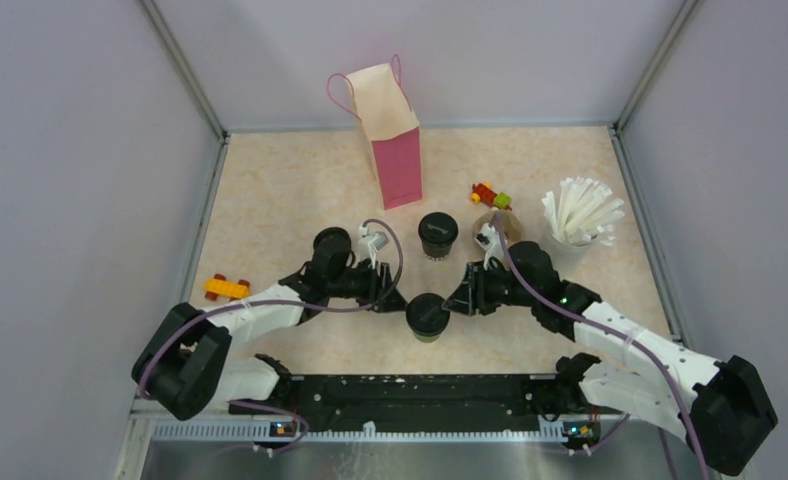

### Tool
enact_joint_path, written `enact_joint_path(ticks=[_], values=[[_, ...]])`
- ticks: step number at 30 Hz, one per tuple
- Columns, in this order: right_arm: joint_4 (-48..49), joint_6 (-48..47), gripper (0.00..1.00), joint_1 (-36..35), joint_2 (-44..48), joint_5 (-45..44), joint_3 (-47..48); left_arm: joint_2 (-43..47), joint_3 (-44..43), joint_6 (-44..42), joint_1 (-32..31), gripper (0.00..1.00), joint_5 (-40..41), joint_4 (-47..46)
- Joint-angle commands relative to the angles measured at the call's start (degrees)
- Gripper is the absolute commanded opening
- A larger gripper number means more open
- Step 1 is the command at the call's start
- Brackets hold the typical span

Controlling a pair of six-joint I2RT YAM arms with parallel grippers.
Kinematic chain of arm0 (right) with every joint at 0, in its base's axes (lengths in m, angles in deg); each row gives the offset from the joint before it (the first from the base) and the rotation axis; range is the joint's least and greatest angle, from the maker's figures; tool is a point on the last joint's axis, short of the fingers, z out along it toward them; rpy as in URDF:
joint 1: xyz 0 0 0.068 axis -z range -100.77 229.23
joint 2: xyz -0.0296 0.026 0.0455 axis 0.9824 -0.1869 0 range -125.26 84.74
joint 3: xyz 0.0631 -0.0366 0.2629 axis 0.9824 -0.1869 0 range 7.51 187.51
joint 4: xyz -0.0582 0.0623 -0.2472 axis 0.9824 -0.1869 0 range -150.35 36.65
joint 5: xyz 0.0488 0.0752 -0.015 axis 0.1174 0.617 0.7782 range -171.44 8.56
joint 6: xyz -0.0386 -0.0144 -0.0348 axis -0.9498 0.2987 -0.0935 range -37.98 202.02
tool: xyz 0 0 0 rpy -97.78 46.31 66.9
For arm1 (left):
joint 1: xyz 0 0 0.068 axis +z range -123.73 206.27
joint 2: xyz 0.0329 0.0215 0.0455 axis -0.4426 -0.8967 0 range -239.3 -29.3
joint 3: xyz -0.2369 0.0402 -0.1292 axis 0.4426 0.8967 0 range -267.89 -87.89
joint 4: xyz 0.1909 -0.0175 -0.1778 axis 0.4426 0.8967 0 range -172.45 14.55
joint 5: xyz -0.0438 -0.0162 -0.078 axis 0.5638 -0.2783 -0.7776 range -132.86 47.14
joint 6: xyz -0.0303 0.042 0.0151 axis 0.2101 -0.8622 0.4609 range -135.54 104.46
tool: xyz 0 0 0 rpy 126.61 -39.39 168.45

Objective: Pack the takeout coffee

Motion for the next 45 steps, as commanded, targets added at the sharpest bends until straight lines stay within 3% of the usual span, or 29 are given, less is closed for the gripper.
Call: enact_joint_path(ticks=[1,7,15,18,20,23,28,33,35,39,45], values=[[5.5,7.0,0.39,0.4,4.6,-0.3,-4.0,-3.5,-2.7,-0.4,-0.1,0.49,-1.3,-6.7],[12.4,13.4,0.42,0.4,9.4,2.2,-10.2,-7.3,-3.7,1.0,-0.2,0.50,-3.2,-10.8],[17.8,17.9,0.40,0.1,11.2,6.1,-14.2,-1.1,-11.0,-4.3,-0.3,0.68,9.3,5.7],[15.6,17.2,0.41,-0.1,11.7,6.4,-13.6,3.1,-11.1,-3.7,-0.2,0.74,11.6,8.9],[11.0,15.9,0.47,-0.1,12.5,5.4,-11.9,5.8,-10.9,-3.1,-0.3,0.77,10.2,12.5],[2.4,13.4,0.50,-0.1,14.5,1.9,-9.0,8.7,-9.4,-2.1,-0.4,0.80,6.1,14.2],[-6.6,10.2,0.48,-0.1,16.4,-4.3,-3.9,11.7,-5.5,-0.2,-1.6,0.80,2.8,13.2],[2.3,9.6,0.31,-0.1,15.1,0.0,-2.2,12.0,-3.1,1.7,-2.1,0.75,-0.8,6.6],[4.5,9.7,0.29,-0.1,13.2,1.6,-1.5,11.4,-2.5,1.8,-2.3,0.74,-1.2,5.4],[4.1,8.2,0.29,-0.1,9.5,0.9,0.6,9.5,-1.2,2.6,-2.7,0.71,-2.1,2.6],[-3.4,5.0,0.43,-0.1,8.1,-7.0,2.2,6.4,-0.4,2.4,-4.3,0.72,-1.7,0.2]])
